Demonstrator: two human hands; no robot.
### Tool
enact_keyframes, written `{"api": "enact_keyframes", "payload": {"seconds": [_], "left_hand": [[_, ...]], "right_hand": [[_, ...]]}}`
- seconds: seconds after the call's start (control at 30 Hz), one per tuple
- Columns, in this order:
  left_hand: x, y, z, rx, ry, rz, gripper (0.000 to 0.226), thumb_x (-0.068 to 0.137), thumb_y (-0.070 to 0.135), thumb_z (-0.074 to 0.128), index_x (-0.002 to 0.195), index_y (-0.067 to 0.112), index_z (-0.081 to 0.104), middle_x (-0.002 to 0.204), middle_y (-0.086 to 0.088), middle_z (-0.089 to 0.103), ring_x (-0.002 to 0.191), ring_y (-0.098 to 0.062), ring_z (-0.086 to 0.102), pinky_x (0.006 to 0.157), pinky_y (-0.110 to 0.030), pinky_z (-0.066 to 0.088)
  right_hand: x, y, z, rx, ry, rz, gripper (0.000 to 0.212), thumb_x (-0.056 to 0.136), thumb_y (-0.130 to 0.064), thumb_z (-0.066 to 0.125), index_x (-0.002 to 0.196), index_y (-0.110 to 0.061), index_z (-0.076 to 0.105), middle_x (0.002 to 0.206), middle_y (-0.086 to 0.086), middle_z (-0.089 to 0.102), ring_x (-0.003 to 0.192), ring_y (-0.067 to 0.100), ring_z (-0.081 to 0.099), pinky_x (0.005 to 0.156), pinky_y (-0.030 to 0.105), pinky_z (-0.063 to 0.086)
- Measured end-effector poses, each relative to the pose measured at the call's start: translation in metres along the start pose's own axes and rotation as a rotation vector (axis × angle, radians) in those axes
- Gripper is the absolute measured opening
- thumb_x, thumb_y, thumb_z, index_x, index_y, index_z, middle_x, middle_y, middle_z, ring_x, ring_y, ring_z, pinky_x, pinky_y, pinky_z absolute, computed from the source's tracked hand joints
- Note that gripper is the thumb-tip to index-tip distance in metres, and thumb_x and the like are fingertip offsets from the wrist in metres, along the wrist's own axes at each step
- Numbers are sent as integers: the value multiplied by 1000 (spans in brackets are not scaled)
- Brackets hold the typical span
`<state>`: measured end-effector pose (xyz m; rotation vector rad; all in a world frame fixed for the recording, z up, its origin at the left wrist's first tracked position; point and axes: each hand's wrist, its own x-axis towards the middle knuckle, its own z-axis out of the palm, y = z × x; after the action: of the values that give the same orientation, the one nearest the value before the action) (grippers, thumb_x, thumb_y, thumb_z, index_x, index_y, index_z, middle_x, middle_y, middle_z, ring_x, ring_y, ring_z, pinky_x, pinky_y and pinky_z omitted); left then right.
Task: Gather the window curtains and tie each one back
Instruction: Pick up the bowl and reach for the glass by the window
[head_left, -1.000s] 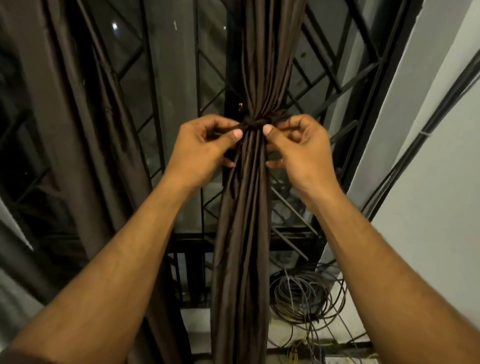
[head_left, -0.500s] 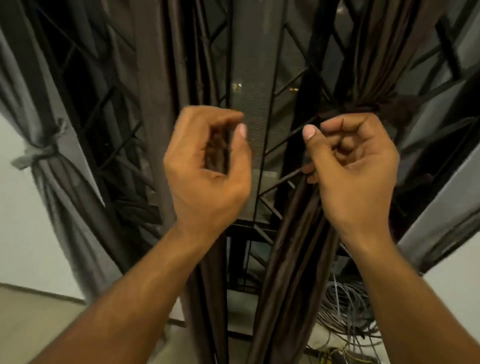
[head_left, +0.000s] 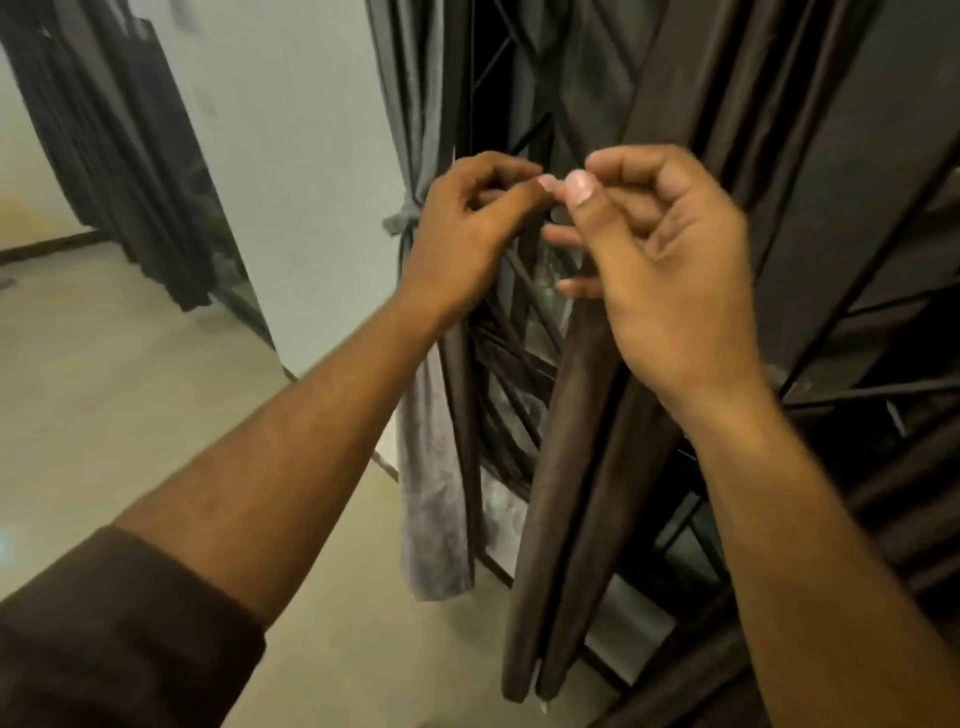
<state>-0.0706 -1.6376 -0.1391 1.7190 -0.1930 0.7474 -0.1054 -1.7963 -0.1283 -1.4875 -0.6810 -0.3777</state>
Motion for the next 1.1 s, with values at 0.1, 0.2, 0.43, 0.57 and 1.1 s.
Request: {"api": "enact_keyframes", "payload": {"seconds": [0.1, 0.2, 0.43, 0.57, 1.1], "left_hand": [[5, -28, -22, -32, -14, -75, 37, 87, 32, 63, 104, 1, 74, 103, -15, 74, 100, -25, 70, 80, -26, 53], [13, -71, -39, -23, -56, -176, 37, 84, 39, 65, 103, 8, 74, 103, -14, 75, 103, -28, 70, 81, -38, 54], [22, -209, -34, 2, -408, -522, 39, 94, 33, 68, 130, 19, 63, 118, -1, 71, 112, -15, 66, 92, -35, 54], [-3, -288, -10, 2, -592, -693, 30, 96, 31, 68, 123, 24, 59, 108, 4, 65, 102, -14, 63, 86, -25, 51], [-151, -559, 92, 301, -636, -1156, 62, 91, 41, 73, 142, 17, 49, 138, -10, 59, 117, -28, 62, 98, -45, 54]], "right_hand": [[11, 30, 28, -28, -61, 112, 36, 103, -30, 62, 133, -11, 56, 123, 2, 72, 111, 7, 71, 84, 30, 63], [20, 74, 53, -86, -69, 210, 44, 103, -35, 60, 141, -17, 50, 136, 1, 65, 117, 0, 65, 97, 29, 58], [11, 238, 94, -316, 119, 572, 34, 105, -28, 58, 134, -12, 54, 109, 0, 68, 101, 15, 67, 92, 29, 56], [-21, 316, 102, -400, 91, 898, 34, 104, -15, 57, 136, -3, 54, 114, 0, 60, 107, 17, 60, 76, 19, 52], [-161, 598, 48, -584, -44, 1445, 51, 103, -32, 59, 146, -7, 47, 150, 12, 53, 137, 29, 52, 104, 29, 39]]}}
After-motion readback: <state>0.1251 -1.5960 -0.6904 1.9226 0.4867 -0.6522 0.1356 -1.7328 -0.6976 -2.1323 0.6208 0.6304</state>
